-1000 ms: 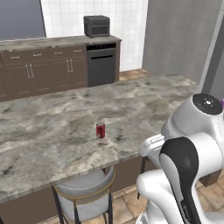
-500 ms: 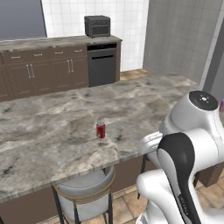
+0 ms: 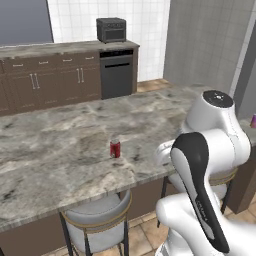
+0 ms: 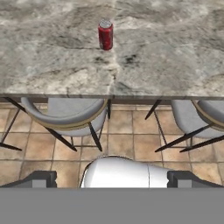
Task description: Four empty soda cans are scattered around the kitchen. Gather all the cans and cluster them next to the stove for recycling.
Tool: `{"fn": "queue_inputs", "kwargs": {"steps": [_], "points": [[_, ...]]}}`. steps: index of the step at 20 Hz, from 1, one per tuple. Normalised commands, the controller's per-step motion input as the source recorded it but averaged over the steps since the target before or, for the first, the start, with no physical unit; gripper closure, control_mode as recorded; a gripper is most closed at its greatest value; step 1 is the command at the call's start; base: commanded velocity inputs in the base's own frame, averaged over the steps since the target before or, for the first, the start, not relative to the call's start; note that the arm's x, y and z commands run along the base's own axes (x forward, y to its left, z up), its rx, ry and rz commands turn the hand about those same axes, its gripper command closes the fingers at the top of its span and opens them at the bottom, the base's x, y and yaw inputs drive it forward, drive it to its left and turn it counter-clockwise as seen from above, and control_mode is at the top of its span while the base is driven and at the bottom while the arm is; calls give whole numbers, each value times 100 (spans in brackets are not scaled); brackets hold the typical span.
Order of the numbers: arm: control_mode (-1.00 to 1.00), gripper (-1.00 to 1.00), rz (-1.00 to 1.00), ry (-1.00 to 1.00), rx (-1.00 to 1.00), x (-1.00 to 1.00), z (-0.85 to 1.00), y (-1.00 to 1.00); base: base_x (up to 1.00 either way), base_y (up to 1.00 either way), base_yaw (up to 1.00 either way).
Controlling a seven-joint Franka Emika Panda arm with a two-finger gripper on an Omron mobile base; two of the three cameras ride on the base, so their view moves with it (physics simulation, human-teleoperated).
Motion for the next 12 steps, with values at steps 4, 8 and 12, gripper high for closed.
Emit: {"fn": "queue_inputs", "kwargs": {"steps": [4, 8, 12], "points": [[-100, -100, 0, 0, 0, 6, -10, 0, 0, 0, 0], [-100, -100, 0, 0, 0, 11, -10, 2, 0, 0, 0], [-100, -100, 0, 0, 0, 38, -6, 19, 0, 0, 0]]}}
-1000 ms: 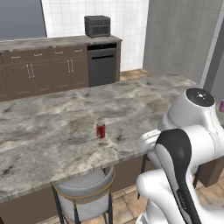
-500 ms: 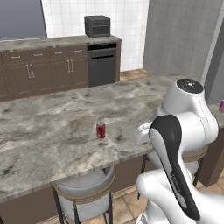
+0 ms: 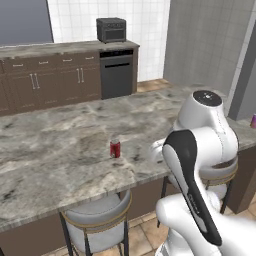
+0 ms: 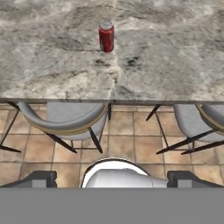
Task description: Four empty soda cans are scattered around the kitchen. Gather all the cans and cluster them next to the stove for recycling.
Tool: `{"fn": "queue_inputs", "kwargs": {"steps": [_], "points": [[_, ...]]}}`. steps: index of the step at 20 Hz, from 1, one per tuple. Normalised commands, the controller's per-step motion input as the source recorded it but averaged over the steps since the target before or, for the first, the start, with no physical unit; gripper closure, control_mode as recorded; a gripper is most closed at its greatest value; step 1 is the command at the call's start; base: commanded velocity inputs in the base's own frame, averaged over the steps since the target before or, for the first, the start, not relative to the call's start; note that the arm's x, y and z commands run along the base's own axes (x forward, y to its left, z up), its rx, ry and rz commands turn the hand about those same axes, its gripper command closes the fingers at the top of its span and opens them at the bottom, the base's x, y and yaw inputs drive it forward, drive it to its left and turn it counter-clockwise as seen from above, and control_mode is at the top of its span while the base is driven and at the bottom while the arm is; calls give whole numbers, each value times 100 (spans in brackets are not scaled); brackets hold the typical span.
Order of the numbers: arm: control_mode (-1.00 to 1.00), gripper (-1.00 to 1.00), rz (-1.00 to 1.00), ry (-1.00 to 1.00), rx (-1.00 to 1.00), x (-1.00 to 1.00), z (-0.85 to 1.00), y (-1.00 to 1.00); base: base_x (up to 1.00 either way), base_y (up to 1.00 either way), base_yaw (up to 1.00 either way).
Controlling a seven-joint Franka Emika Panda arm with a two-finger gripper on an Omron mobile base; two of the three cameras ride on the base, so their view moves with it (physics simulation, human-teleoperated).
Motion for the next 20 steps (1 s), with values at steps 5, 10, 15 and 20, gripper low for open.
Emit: {"fn": "queue_inputs", "kwargs": {"steps": [5, 10, 15, 20], "points": [[-100, -100, -1, 0, 0, 52, -5, 22, 0, 0, 0], [-100, -100, -3, 0, 0, 52, -3, 23, 0, 0, 0], [-100, -100, -2, 0, 0, 36, -13, 0, 0, 0, 0], [-100, -100, -1, 0, 0, 33, -32, 0, 0, 0, 0]]}}
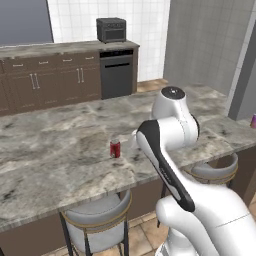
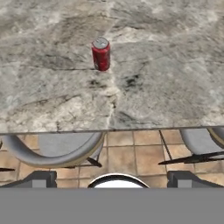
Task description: Four empty soda cans are scattered around the kitchen. Gather all the cans and cluster them next to the stove for recycling.
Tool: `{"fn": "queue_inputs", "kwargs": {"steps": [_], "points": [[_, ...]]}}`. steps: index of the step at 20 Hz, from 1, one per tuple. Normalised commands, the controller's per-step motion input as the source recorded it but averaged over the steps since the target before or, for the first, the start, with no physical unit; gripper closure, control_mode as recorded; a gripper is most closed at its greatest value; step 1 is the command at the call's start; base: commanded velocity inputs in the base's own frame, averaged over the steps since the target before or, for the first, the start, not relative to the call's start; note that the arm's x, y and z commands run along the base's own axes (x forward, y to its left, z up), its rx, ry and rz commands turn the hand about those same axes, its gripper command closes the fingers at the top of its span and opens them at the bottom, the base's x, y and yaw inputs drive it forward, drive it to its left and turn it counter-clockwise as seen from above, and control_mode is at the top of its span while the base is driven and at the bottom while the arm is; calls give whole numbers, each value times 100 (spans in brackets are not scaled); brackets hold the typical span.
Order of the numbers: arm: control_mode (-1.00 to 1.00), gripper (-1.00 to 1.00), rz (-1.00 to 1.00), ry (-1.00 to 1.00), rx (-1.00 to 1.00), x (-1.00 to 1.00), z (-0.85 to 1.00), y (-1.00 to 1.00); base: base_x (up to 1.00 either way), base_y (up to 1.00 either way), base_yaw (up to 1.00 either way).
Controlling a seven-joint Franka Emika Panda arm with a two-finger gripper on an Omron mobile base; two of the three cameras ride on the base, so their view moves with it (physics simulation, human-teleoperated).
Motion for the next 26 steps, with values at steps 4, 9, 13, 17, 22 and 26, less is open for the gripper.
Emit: {"fn": "queue_inputs", "kwargs": {"steps": [4, 9, 13, 17, 22, 26], "points": [[-100, -100, 0, 0, 0, 35, -34, 6, 0, 0, 0], [-100, -100, 0, 1, 0, 35, -23, 15, 0, 0, 0], [-100, -100, 0, 0, 0, 29, -6, 26, 0, 0, 0], [-100, -100, 0, 3, 0, 26, -6, 18, 0, 0, 0], [-100, -100, 0, 8, 0, 34, -15, 12, 0, 0, 0], [-100, -100, 0, 9, 0, 31, -21, 3, 0, 0, 0]]}}
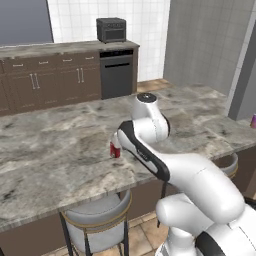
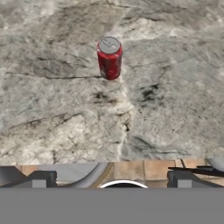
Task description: Four empty soda cans are scattered around the kitchen. Gather all the cans and cluster them next to the stove for recycling.
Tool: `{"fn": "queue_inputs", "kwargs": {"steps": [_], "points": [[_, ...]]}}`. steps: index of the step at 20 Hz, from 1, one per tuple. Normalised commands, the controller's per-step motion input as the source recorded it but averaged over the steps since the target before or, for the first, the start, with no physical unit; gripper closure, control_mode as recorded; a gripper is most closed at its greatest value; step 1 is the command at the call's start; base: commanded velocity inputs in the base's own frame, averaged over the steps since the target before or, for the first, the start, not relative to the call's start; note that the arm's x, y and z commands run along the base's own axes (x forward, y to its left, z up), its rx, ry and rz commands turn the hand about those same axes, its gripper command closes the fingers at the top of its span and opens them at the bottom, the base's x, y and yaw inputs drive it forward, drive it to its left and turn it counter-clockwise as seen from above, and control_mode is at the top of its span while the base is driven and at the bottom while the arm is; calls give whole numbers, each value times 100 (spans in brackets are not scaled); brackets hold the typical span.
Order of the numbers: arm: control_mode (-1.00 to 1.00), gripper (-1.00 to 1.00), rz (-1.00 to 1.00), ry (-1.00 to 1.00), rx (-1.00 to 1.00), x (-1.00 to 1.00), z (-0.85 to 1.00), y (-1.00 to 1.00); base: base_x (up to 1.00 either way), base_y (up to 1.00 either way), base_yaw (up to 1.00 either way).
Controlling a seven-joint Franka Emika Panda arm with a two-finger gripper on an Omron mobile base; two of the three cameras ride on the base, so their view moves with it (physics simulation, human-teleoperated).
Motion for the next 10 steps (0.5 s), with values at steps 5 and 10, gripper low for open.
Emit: {"fn": "queue_inputs", "kwargs": {"steps": [5, 10], "points": [[-100, -100, 0, 7, 0, 30, -18, 0, 0, 0, 0], [-100, -100, 0, 2, 0, 29, -7, 6, 0, 0, 0]]}}
